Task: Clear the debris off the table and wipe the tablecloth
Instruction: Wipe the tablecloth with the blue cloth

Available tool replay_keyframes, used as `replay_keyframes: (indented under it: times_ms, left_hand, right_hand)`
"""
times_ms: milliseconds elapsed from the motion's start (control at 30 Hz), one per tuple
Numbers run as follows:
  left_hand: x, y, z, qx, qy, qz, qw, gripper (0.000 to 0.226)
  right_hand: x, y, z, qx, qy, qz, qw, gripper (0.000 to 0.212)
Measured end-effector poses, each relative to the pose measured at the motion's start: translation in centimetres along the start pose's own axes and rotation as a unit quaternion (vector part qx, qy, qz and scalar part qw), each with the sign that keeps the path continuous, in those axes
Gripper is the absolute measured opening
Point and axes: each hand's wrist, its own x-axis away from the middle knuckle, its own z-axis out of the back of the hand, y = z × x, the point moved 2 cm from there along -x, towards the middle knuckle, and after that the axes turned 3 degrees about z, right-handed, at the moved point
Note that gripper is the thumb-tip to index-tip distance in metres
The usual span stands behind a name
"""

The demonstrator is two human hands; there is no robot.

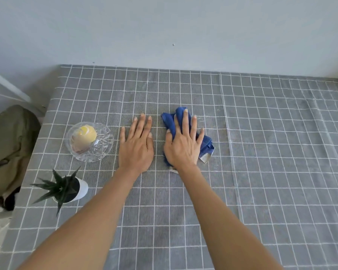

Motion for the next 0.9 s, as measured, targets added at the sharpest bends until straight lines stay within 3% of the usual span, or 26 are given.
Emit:
replay_keyframes:
  times_ms: [233,567,700,800,900]
  left_hand:
    - [0.1,-0.2,-0.2,0.000,0.001,0.007,1.000,0.053]
    - [0.1,-0.4,-0.1,-0.014,-0.010,0.006,1.000,0.054]
    - [0.1,-0.4,0.0,-0.021,-0.008,0.014,1.000,0.054]
    - [0.1,-0.4,-0.2,-0.028,-0.009,0.017,0.999,0.055]
    - [0.1,-0.4,-0.2,-0.024,-0.008,0.016,1.000,0.054]
  right_hand:
    - [-0.8,1.8,0.9,0.010,0.005,-0.003,1.000,0.057]
    - [-4.9,14.1,5.8,0.024,0.045,-0.161,0.986,0.054]
    - [-4.6,13.7,6.1,-0.001,0.063,-0.155,0.986,0.054]
    - [-3.3,11.8,7.3,-0.088,0.091,-0.163,0.978,0.052]
    - [-1.2,7.7,6.6,-0.091,0.090,-0.086,0.988,0.049]
